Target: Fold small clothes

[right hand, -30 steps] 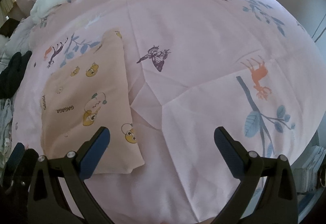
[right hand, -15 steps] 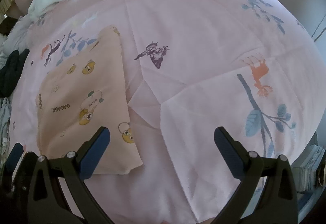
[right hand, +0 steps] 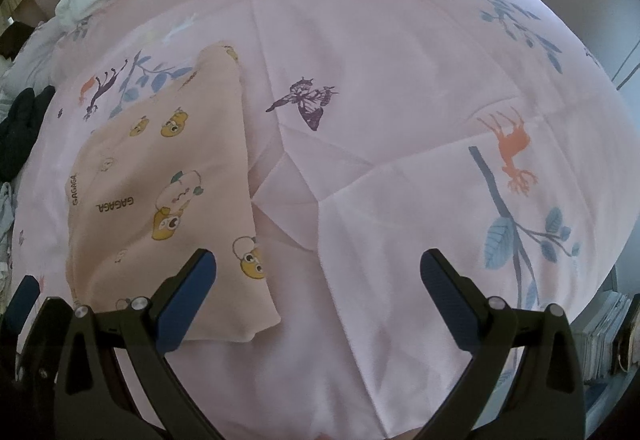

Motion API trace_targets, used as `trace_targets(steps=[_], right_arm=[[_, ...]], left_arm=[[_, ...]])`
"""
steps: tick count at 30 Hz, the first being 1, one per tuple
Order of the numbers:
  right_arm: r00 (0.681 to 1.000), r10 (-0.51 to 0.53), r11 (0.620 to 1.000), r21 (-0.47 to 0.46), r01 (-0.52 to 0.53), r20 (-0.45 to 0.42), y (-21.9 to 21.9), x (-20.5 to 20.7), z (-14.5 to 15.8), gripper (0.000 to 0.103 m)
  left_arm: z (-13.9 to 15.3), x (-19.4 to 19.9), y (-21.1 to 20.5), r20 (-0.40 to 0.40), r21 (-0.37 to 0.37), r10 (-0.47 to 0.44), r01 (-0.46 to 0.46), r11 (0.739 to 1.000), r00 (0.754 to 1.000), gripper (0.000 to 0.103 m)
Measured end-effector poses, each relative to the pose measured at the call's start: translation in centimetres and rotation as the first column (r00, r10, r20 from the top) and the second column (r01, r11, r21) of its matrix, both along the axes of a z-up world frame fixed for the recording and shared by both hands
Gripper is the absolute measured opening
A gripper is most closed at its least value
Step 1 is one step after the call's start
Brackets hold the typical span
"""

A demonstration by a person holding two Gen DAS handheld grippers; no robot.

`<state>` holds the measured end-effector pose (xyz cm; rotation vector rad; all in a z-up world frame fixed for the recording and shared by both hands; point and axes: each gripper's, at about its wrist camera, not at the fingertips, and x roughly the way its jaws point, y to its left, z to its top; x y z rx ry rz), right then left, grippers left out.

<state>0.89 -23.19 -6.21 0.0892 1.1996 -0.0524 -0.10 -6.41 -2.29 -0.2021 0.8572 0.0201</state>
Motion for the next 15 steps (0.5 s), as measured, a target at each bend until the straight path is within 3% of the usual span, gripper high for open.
trace_targets(steps=[11,15], right_arm=[[1.0,-0.001,1.0,-0.01,0.001,-0.006,-0.26,0.16,-0.21,0.103],[1.0,-0.002,1.0,-0.016,0.002,-0.01,-0.28,0.24,-0.26,0.103]], left_arm=[[-0.16,-0.18,-0.49,0.019,0.063,-0.014,0.012,0.998,1.0,0.102],[-0.09,-0.03,0.12,0.007,-0.007,-0.013,0.013,1.0,1.0,0.102]])
